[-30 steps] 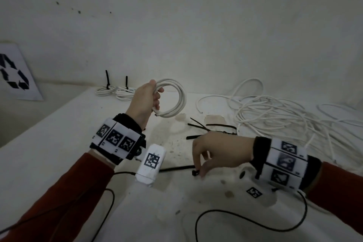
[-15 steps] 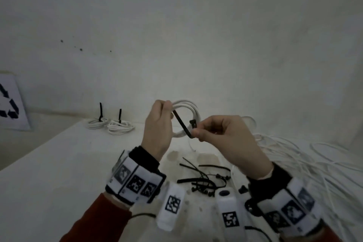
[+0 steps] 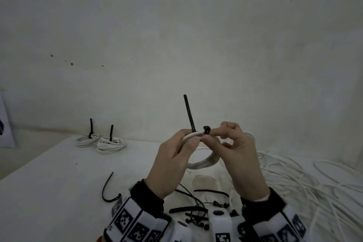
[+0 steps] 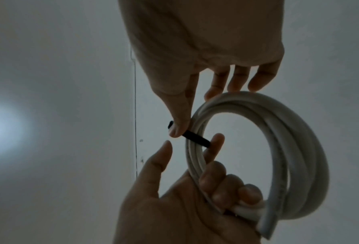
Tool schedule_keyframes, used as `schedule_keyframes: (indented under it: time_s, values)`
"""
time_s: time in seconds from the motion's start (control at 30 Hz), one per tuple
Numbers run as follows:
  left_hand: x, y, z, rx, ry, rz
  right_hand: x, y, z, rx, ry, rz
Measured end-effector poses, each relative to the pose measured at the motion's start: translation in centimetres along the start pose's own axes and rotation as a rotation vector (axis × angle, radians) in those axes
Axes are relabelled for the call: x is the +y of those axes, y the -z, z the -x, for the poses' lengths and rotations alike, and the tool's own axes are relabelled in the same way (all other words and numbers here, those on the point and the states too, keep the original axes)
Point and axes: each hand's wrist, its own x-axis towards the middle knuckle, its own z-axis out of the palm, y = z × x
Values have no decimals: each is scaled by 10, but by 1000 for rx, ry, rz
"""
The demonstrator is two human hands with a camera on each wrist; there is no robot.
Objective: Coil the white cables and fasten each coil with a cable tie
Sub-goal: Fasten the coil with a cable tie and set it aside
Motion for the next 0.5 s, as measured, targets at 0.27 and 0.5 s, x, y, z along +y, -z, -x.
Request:
schedule_keyframes:
  time_s: [0.27, 0.5]
  values:
    - [-15, -1, -3, -39, 56, -60, 15, 2, -6, -88, -136, -208]
    - [-14, 4, -4, -82, 119, 122, 10, 8, -10, -26, -308, -238]
